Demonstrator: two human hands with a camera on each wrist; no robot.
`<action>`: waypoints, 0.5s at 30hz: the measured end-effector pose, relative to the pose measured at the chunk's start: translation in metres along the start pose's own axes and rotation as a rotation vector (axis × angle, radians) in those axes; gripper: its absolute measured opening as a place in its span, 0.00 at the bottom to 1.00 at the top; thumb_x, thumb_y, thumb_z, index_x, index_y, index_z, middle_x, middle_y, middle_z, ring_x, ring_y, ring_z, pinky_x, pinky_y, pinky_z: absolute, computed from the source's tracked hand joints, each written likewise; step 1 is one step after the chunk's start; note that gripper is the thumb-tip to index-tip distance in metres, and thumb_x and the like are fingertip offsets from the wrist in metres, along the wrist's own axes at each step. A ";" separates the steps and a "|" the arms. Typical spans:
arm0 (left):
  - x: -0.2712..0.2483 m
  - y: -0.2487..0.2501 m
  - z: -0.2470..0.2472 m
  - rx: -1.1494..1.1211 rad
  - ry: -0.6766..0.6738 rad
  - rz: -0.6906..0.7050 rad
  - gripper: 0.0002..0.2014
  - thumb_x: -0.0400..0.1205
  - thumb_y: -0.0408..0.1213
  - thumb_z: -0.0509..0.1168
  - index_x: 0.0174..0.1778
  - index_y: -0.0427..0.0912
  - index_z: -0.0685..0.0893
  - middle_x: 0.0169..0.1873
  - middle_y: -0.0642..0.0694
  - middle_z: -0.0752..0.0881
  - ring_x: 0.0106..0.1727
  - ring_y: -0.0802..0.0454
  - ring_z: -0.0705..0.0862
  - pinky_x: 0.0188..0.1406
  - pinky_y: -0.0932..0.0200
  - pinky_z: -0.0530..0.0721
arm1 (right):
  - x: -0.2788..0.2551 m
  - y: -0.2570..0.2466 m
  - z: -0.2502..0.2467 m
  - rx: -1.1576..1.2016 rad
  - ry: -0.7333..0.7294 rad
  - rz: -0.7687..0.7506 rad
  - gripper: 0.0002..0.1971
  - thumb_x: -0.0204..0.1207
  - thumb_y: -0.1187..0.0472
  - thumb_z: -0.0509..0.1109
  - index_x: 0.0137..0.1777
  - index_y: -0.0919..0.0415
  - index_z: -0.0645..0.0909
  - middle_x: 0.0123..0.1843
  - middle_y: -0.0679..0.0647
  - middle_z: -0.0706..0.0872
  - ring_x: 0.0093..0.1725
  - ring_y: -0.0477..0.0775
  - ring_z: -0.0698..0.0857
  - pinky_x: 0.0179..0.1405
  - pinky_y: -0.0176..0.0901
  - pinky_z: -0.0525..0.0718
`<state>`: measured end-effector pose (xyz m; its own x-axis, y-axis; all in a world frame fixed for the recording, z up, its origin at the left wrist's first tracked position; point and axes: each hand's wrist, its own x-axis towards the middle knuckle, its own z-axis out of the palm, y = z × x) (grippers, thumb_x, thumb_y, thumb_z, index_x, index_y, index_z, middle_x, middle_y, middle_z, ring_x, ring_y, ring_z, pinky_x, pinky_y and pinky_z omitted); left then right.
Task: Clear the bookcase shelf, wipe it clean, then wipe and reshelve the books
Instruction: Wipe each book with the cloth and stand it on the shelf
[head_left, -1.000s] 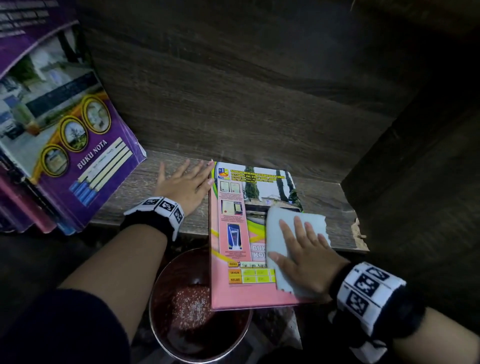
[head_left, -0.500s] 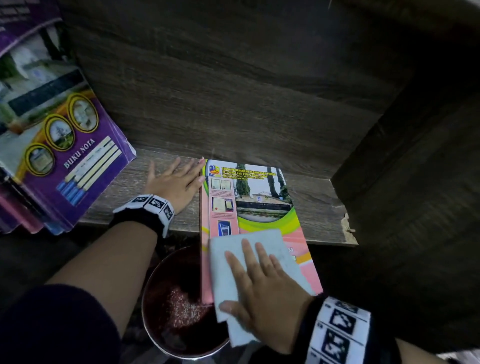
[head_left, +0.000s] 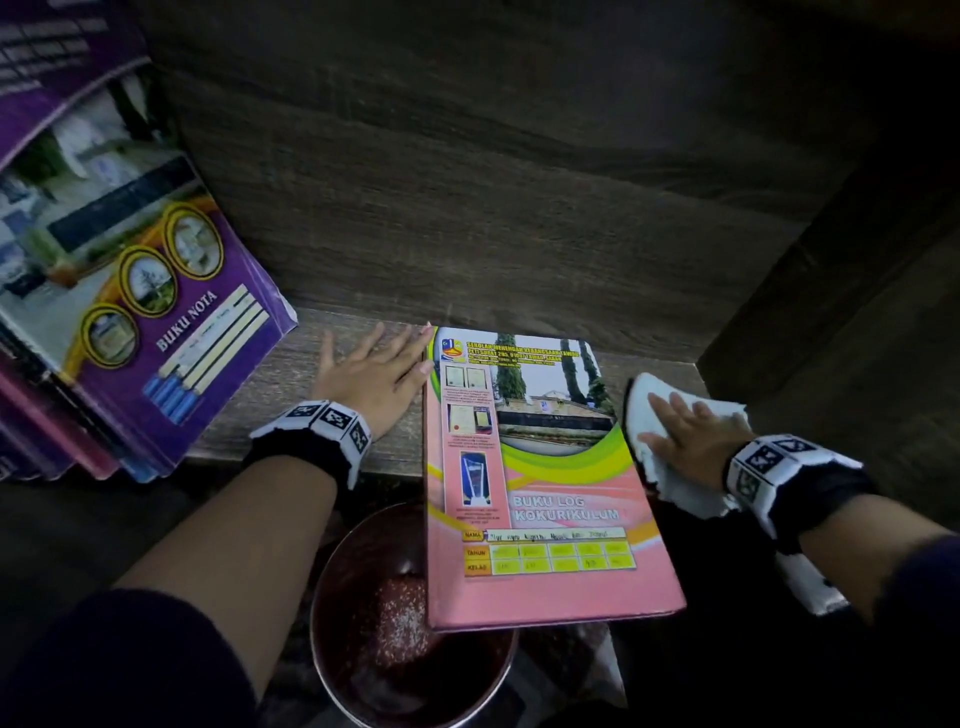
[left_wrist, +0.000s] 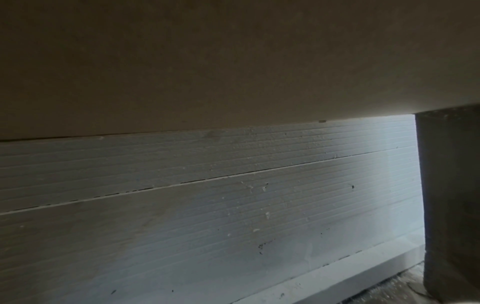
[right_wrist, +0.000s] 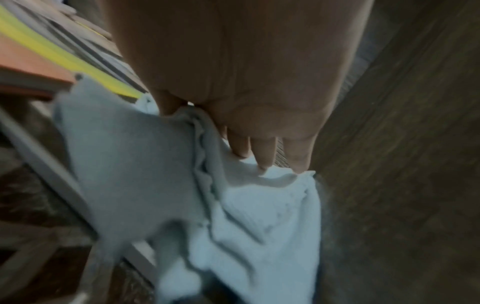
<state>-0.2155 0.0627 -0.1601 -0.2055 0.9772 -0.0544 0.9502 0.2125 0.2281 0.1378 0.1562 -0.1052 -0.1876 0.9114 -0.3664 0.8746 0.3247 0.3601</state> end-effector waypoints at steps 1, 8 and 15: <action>0.000 0.000 0.000 0.001 -0.003 -0.001 0.26 0.82 0.66 0.26 0.78 0.74 0.33 0.82 0.68 0.43 0.85 0.59 0.41 0.79 0.31 0.33 | 0.003 0.000 -0.002 0.013 -0.001 0.017 0.33 0.84 0.36 0.43 0.85 0.47 0.40 0.87 0.51 0.47 0.85 0.55 0.52 0.79 0.62 0.55; -0.007 0.003 -0.015 -0.170 -0.018 -0.015 0.29 0.84 0.66 0.35 0.83 0.69 0.45 0.84 0.60 0.54 0.85 0.59 0.45 0.80 0.39 0.30 | -0.034 -0.048 -0.024 0.384 0.460 -0.190 0.10 0.79 0.62 0.63 0.54 0.65 0.82 0.53 0.66 0.82 0.55 0.67 0.82 0.51 0.47 0.78; -0.048 0.022 -0.017 -0.662 0.147 -0.139 0.24 0.87 0.55 0.56 0.79 0.57 0.70 0.78 0.48 0.73 0.79 0.47 0.70 0.75 0.55 0.66 | -0.066 -0.067 -0.012 0.393 0.070 0.058 0.22 0.82 0.52 0.60 0.71 0.65 0.70 0.70 0.66 0.74 0.69 0.68 0.77 0.64 0.48 0.76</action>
<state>-0.1892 0.0210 -0.1356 -0.3894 0.9210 -0.0042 0.5790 0.2484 0.7765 0.0868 0.0772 -0.0950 -0.1510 0.9448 -0.2906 0.9864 0.1633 0.0183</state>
